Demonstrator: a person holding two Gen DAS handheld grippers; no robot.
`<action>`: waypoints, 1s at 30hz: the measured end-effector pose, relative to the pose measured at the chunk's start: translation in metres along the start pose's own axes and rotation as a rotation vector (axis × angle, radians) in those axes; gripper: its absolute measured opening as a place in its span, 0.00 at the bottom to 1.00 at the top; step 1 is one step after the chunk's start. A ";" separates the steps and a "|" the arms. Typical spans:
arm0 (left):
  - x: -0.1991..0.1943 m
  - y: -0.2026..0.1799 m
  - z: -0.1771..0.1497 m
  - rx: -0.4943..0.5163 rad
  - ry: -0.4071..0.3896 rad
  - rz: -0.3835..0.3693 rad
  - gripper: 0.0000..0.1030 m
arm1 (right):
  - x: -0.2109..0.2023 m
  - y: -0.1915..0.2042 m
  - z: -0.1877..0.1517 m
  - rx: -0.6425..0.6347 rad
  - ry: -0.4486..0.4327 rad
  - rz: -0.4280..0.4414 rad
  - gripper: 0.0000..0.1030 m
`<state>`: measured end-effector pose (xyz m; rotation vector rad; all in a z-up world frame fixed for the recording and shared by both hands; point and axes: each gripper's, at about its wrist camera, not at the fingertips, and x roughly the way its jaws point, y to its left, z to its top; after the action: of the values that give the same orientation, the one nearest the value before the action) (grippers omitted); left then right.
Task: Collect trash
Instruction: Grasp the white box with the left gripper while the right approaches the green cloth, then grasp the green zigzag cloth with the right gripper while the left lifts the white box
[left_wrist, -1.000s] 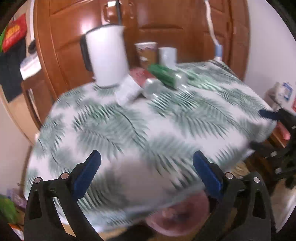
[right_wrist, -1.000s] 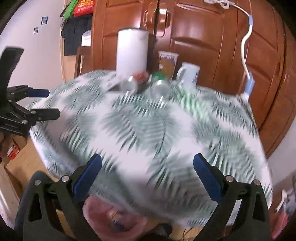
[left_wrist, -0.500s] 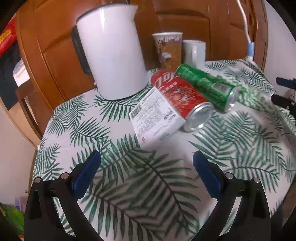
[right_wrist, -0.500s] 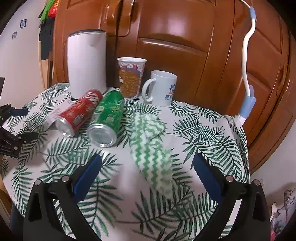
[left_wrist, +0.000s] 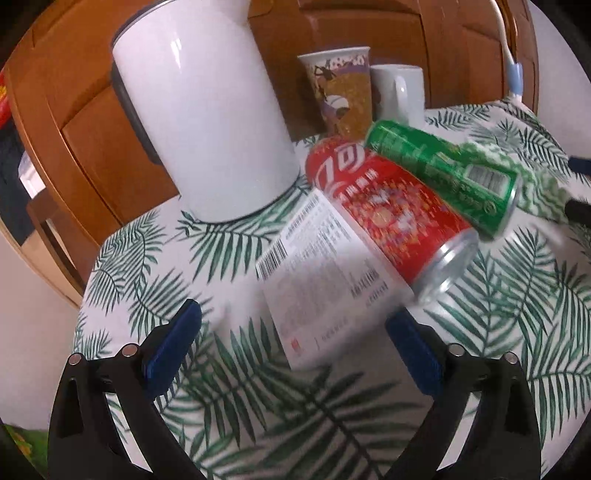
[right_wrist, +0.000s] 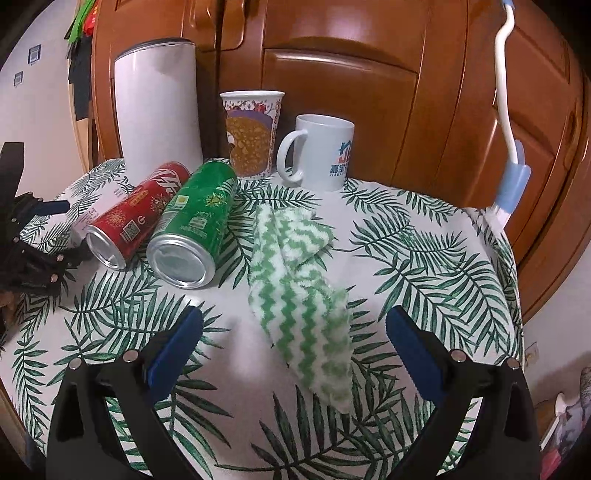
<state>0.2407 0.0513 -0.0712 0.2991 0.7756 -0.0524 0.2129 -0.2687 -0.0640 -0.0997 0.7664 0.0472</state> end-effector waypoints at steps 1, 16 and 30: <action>0.001 0.001 0.001 -0.008 -0.002 -0.013 0.83 | 0.001 0.000 0.000 0.000 0.001 0.001 0.95; 0.004 0.037 -0.005 -0.203 0.007 -0.129 0.29 | 0.030 -0.005 0.024 -0.015 0.032 -0.037 0.95; 0.012 0.049 0.001 -0.254 0.010 -0.131 0.40 | 0.072 0.012 0.051 -0.078 0.128 -0.030 0.49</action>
<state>0.2579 0.0987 -0.0669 0.0075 0.8016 -0.0747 0.2987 -0.2512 -0.0786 -0.1897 0.8911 0.0421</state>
